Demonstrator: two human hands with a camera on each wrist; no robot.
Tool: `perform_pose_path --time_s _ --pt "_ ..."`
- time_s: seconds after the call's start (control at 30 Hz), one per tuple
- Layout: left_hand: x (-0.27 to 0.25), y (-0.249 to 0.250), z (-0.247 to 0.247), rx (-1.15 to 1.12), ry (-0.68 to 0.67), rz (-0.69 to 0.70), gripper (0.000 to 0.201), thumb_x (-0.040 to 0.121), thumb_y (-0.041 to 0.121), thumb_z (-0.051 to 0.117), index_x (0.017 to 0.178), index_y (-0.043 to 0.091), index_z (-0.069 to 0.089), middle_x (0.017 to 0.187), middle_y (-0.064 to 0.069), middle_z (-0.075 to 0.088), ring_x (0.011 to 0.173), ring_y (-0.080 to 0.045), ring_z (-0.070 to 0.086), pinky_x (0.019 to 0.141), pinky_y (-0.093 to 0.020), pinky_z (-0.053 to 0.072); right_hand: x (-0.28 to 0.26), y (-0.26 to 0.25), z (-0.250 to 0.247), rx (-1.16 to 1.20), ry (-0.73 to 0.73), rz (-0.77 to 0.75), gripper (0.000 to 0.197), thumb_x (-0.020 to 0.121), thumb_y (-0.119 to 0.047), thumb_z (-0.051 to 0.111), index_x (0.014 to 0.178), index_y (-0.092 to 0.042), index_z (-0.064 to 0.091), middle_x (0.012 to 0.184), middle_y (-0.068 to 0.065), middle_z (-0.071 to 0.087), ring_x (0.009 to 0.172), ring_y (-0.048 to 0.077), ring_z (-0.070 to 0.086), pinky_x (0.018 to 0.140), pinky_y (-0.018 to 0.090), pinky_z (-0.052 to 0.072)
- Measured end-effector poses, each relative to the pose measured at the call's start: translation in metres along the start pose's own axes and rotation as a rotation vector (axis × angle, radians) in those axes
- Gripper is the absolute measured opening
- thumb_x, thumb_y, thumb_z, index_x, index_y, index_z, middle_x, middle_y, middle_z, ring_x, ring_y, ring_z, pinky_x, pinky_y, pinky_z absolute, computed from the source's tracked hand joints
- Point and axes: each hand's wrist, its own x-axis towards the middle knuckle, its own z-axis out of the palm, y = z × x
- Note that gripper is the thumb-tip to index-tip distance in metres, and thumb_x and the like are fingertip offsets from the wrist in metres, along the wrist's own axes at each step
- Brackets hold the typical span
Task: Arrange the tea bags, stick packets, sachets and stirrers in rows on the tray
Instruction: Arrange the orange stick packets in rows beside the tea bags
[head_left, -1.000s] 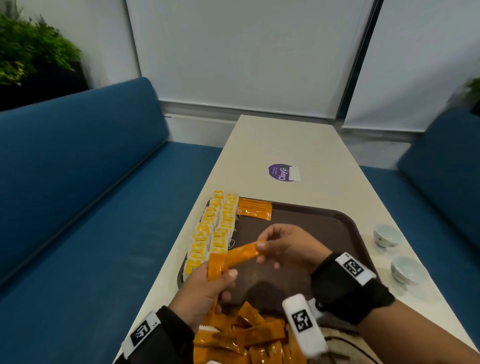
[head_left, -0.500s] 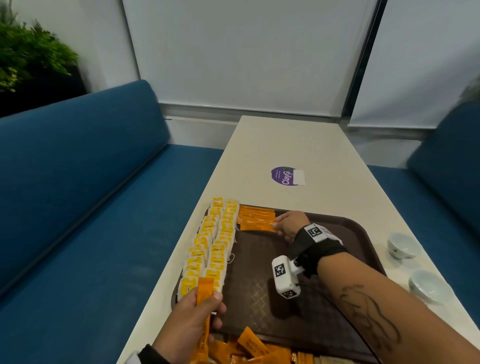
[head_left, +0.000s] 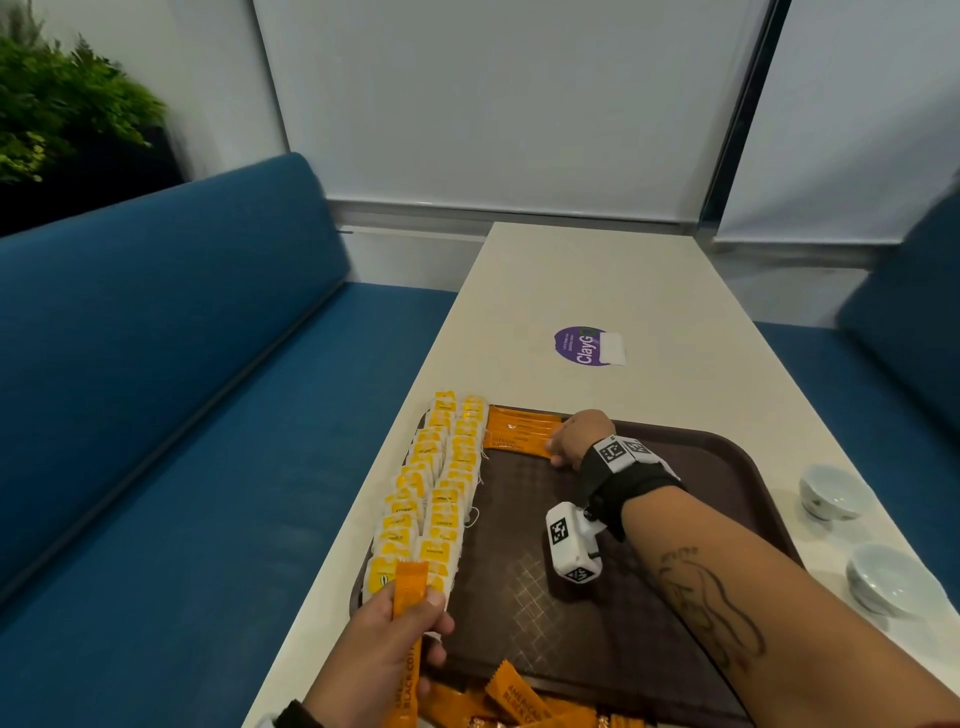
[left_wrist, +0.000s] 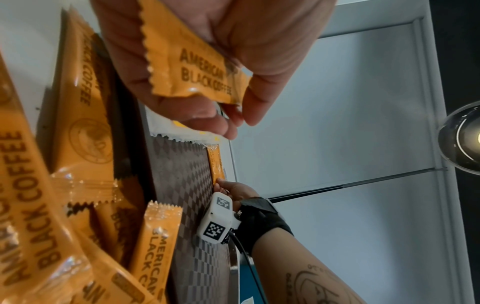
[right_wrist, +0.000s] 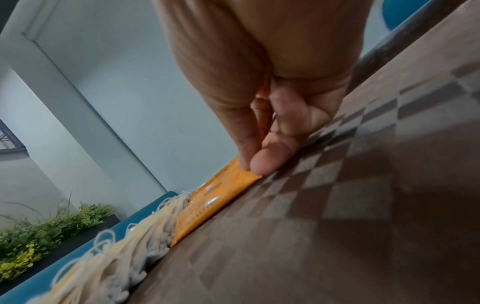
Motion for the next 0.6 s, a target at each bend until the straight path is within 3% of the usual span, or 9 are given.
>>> perform_pose_path --time_s 0.07,0.1,0.13,0.23,0.4,0.53,0.6 --pt "0.002 0.0 0.0 -0.019 0.005 0.011 0.018 0.092 0.023 0.054 0.097 0.006 0.058 0.071 -0.008 0.062 0.057 -0.017 0.056 0.045 -0.024 0.046 -0.004 -0.006 -0.002 -0.165 0.006 0.064 0.037 0.092 -0.023 0.057 0.124 -0.004 0.057 0.124 0.007 0.061 0.096 0.014 0.063 0.082 0.02 0.049" --pt "0.003 -0.001 0.001 -0.019 0.01 0.017 0.018 0.092 0.023 0.054 0.097 0.006 0.058 0.071 -0.008 0.062 0.057 -0.017 0.056 0.045 -0.024 0.046 -0.006 -0.008 -0.002 -0.23 0.055 0.072 0.04 0.094 -0.03 0.054 0.126 -0.007 0.055 0.128 0.005 0.058 0.109 0.017 0.058 0.093 0.025 0.043" --pt "0.004 -0.001 0.0 -0.009 0.006 0.012 0.018 0.092 0.023 0.054 0.097 0.007 0.058 0.071 -0.008 0.062 0.057 -0.017 0.056 0.046 -0.024 0.046 -0.007 -0.009 -0.002 -0.282 0.072 0.064 0.042 0.094 -0.034 0.052 0.127 -0.008 0.055 0.129 0.005 0.058 0.114 0.018 0.056 0.096 0.028 0.04" --pt "0.004 -0.001 0.001 -0.004 0.006 0.003 0.017 0.092 0.023 0.053 0.098 0.008 0.057 0.073 -0.009 0.063 0.058 -0.018 0.056 0.046 -0.024 0.046 -0.005 -0.01 -0.001 -0.442 0.065 0.04 0.039 0.092 -0.035 0.053 0.121 -0.009 0.058 0.122 0.005 0.06 0.112 0.019 0.058 0.094 0.026 0.042" --pt "0.005 -0.003 0.0 0.007 -0.007 -0.005 0.018 0.092 0.023 0.053 0.098 0.007 0.057 0.071 -0.008 0.062 0.058 -0.017 0.056 0.047 -0.024 0.046 0.003 -0.007 0.003 -0.503 0.092 0.005 0.038 0.091 -0.037 0.055 0.117 -0.01 0.061 0.117 0.004 0.063 0.107 0.017 0.061 0.094 0.026 0.046" --pt "0.004 -0.003 -0.001 -0.026 0.006 -0.004 0.02 0.092 0.026 0.053 0.099 0.007 0.057 0.075 -0.009 0.062 0.062 -0.019 0.056 0.048 -0.026 0.045 0.005 0.0 0.002 -0.446 0.113 -0.012 0.035 0.089 -0.033 0.06 0.113 -0.008 0.063 0.111 0.006 0.065 0.101 0.02 0.064 0.09 0.027 0.05" --pt "0.003 -0.002 -0.001 -0.071 0.015 -0.008 0.019 0.093 0.025 0.052 0.101 0.009 0.057 0.077 -0.009 0.062 0.062 -0.019 0.055 0.049 -0.027 0.044 0.005 0.005 -0.003 -0.294 0.095 -0.025 0.035 0.085 -0.023 0.065 0.114 -0.004 0.063 0.112 0.01 0.065 0.103 0.025 0.064 0.091 0.032 0.052"
